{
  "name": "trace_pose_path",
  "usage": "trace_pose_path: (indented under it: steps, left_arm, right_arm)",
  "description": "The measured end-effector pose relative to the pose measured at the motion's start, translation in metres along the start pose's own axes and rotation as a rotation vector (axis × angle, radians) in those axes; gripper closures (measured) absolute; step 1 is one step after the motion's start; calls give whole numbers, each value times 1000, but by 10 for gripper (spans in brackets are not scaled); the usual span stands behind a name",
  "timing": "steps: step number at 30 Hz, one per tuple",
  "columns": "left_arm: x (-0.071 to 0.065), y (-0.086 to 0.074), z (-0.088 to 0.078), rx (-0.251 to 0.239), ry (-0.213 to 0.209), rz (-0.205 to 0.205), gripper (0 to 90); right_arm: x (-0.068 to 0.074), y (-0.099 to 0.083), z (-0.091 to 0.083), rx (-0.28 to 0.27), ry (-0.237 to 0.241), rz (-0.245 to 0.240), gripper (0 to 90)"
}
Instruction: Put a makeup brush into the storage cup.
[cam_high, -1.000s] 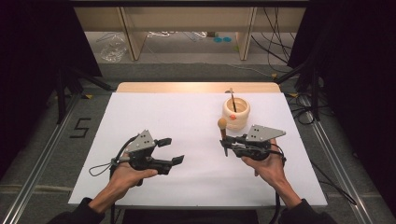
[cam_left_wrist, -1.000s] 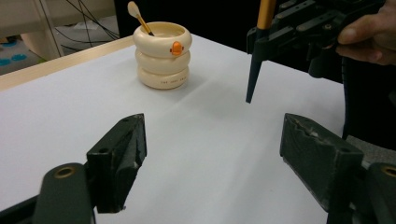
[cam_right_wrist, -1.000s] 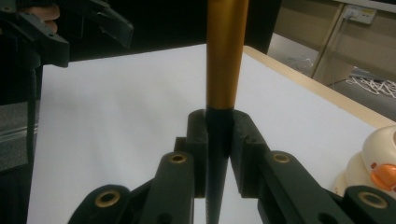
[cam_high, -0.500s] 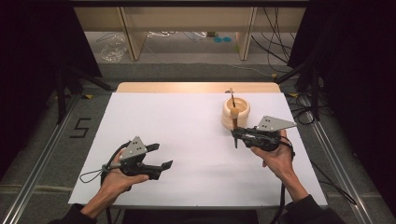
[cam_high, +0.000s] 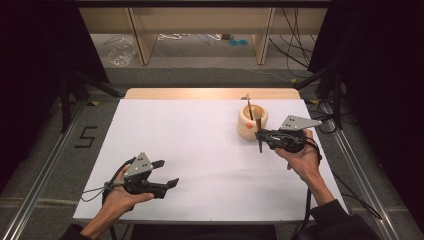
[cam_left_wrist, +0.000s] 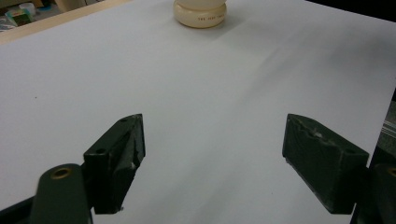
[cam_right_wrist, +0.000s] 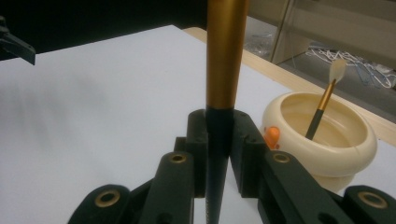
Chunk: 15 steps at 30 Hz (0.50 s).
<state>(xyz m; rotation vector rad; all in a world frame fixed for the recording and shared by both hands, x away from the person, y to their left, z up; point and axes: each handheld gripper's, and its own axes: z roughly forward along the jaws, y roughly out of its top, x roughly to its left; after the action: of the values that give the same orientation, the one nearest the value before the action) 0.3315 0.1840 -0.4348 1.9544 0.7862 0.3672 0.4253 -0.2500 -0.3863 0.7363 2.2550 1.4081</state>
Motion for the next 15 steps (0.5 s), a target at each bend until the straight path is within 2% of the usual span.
trace_pose_path:
  steps: [6,8,13,15]
  left_arm:
    - [0,-3,-2,0,-1,2,211]
    - [0,-4,-2,0,-9,9,205]
    - [-2,-6,-2,-1,-17,15,201]
    - [-2,-6,-2,-4,-17,15,199]
  right_arm:
    - [-8,7,-3,11,-8,17,797]
    - [-13,10,-3,12,-21,10,797]
    - [-20,16,-4,24,-12,35,797]
    - [-23,18,-3,9,-27,34,796]
